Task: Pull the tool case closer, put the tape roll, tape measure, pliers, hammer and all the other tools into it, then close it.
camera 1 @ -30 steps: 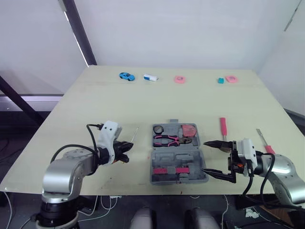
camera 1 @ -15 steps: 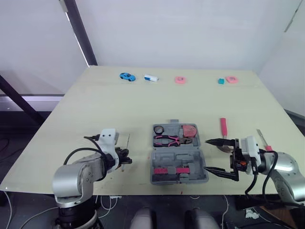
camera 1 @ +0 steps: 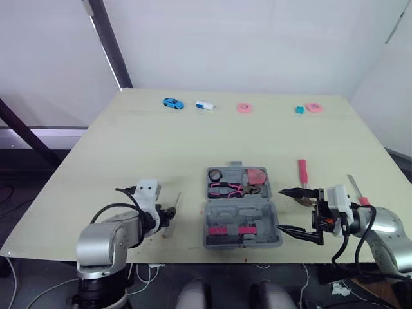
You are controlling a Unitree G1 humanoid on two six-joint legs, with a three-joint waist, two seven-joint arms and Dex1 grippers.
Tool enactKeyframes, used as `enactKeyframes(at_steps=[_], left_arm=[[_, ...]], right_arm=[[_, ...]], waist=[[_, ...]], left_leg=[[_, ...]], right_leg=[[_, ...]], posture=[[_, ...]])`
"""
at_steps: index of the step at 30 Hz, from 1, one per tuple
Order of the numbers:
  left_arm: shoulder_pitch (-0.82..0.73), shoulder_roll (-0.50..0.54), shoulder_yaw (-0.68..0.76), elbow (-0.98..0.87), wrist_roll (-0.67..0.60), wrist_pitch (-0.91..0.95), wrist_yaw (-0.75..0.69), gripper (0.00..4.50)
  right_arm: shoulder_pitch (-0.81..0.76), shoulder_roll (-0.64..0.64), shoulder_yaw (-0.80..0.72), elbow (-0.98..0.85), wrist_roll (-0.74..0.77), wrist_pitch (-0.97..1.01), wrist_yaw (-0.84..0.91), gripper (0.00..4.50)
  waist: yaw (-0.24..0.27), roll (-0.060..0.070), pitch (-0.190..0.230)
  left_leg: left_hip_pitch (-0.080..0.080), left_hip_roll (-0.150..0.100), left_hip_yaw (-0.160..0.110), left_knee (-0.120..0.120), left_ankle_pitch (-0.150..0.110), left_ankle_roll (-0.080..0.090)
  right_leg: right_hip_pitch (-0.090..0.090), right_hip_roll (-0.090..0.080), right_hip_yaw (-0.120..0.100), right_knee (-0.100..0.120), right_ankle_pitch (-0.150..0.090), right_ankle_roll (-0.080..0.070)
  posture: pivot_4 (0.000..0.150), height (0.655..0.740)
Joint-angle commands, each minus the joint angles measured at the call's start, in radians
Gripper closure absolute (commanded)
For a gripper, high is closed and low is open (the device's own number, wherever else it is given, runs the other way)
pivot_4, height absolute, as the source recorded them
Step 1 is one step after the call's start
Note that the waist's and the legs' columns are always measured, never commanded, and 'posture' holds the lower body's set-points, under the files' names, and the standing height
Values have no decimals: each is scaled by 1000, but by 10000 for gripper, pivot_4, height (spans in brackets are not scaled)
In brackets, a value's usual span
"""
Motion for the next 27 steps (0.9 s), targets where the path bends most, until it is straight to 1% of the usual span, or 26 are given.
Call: enactKeyframes(at_steps=[1, 5, 7, 9, 13, 15, 19, 23, 24, 25, 27], left_arm=[[12, -11, 4, -15, 12, -85, 16, 950], [73, -25, -11, -33, 20, -187, 29, 950], [130, -48, -20, -43, 15, -272, 23, 950], [206, -57, -65, -44, 26, -401, 5, 950], [293, -103, -97, -39, 44, -539, 32, 950], [333, -107, -137, -30, 66, -621, 30, 950], [398, -155, -180, 55, 106, -843, 45, 950], [414, -158, -203, 134, 138, -958, 47, 950], [418, -160, -202, 144, 141, -975, 51, 6044], [423, -174, -189, 148, 134, -981, 63, 8678], [432, -177, -183, 152, 132, -997, 65, 17582]], right_arm=[[-3, -5, -26, -16, 4, -19, -1, 0], [-3, -8, -23, -13, 1, -21, 1, 0], [-6, -7, -21, -9, -1, -22, 1, 0], [-10, -5, -16, -6, -5, -22, 1, 0], [-14, -2, -7, -5, -12, -23, 4, 0], [-16, 0, -5, -5, -15, -21, 4, 0], [-21, 0, 0, -9, -21, -17, 4, 0], [-26, 0, 2, -13, -26, -13, 1, 0], [-28, -1, 1, -13, -27, -12, 1, 0], [-28, -2, 1, -14, -27, -12, 0, 0], [-28, -5, -1, -16, -27, -10, 0, 0]], waist=[[0, 0, 0], [-1, 0, 0], [-1, 0, 0], [-1, 0, 0], [4, 1, -1], [3, 1, -1], [3, 1, -1], [3, 2, -1], [3, 2, -1], [2, 3, -1], [2, 3, -1]], left_leg=[[0, 0, 0, 0, 0, 0], [0, 0, 0, 0, 0, 0], [0, 0, 0, 0, 0, 0], [0, 0, 0, 0, 0, 0], [0, 0, 1, 0, 0, 0], [0, 0, 1, 0, 0, 0], [0, 0, 1, 0, 0, 0], [-1, 0, 1, -1, 0, 0], [0, 0, 1, -1, 0, 0], [0, 0, 1, -1, 0, 0], [-1, 0, 1, -1, 0, 0]], right_leg=[[0, 0, 0, 0, 0, 0], [0, 0, 0, 0, 0, 0], [0, 0, 0, 0, 0, 0], [0, -1, 0, 0, 0, 0], [0, -4, -1, -1, 0, 0], [0, -5, -1, -1, 0, 0], [0, -5, -1, -1, 0, 0], [-1, -4, -1, -2, 0, 0], [-1, -4, -2, -2, 0, 0], [0, -4, -2, -2, 0, 0], [-1, -4, -2, -2, 0, 0]], posture=[[1500, 7395], [1500, 7395], [1500, 7395], [1500, 7395], [1500, 7395], [1500, 7395], [1500, 7395], [1500, 7395], [1500, 7395], [1500, 7395], [1500, 7395]])
